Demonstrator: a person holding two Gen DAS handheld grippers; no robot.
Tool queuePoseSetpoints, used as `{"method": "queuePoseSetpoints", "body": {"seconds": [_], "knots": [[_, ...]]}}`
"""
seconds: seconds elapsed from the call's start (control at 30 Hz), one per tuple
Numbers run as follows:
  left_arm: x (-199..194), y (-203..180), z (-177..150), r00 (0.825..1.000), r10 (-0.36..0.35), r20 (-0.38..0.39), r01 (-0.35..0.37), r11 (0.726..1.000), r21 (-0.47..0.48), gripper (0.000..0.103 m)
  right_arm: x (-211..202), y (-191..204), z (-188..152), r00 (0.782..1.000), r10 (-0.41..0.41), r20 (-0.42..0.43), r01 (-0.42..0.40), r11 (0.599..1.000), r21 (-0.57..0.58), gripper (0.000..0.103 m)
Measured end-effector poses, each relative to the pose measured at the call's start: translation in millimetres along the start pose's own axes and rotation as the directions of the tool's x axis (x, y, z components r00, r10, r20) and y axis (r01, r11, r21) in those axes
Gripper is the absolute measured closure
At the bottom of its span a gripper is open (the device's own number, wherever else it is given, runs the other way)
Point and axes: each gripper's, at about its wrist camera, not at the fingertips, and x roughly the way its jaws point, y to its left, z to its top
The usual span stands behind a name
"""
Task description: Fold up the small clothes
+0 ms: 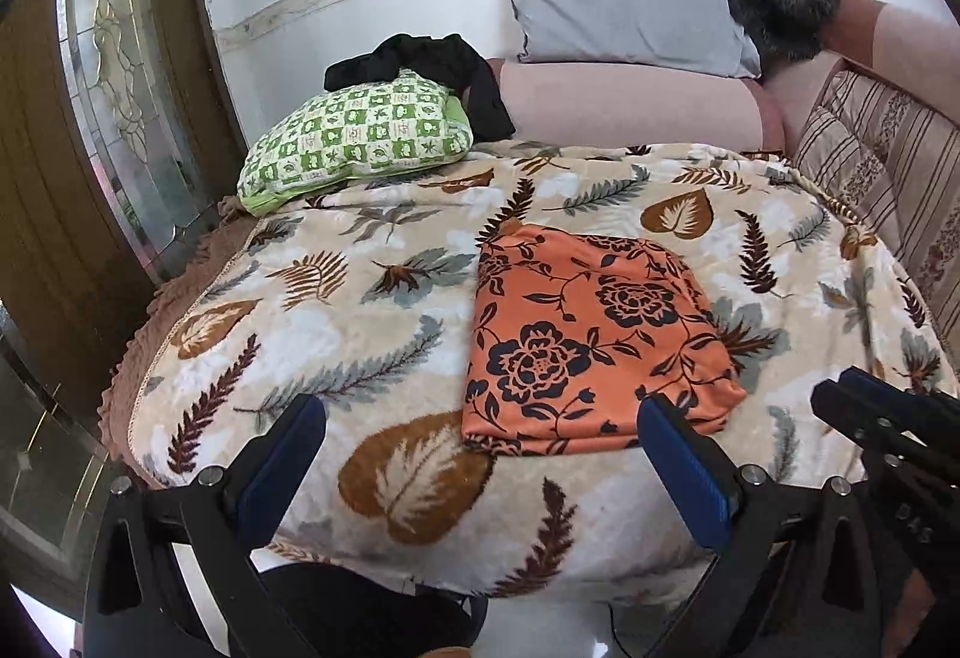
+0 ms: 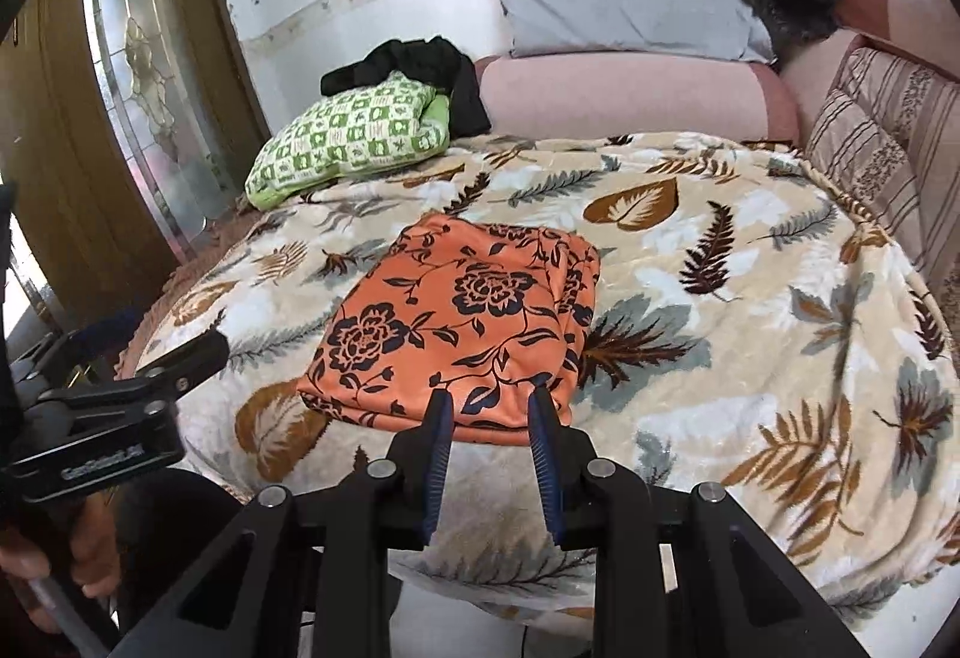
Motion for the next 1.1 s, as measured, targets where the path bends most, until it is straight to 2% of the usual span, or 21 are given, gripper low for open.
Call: {"method": "queuePoseSetpoints", "body": {"seconds": [0.23,0.53,1.1], "knots": [[-28.1,5.8,-2.5,1.0,0.005,0.031,-0.005,1.0,0.017,0.0,-21.1,14.9,4.1,0.999,-0.027,0.045,0.026,0.999,0.02,0.074],[-41.3,18.3,-2.4,0.999,-0.003,0.034,0.004,1.0,-0.017,0.0,-41.5,25.6,8.2,0.996,-0.045,0.074,0.043,0.999,0.024,0.074],[-52.9,28.4,8.3,0.998,-0.012,0.068,0.015,0.999,-0.037,0.0,-40.3,36.4,9.4,0.996,-0.045,0.071,0.047,0.999,-0.014,0.074]]}}
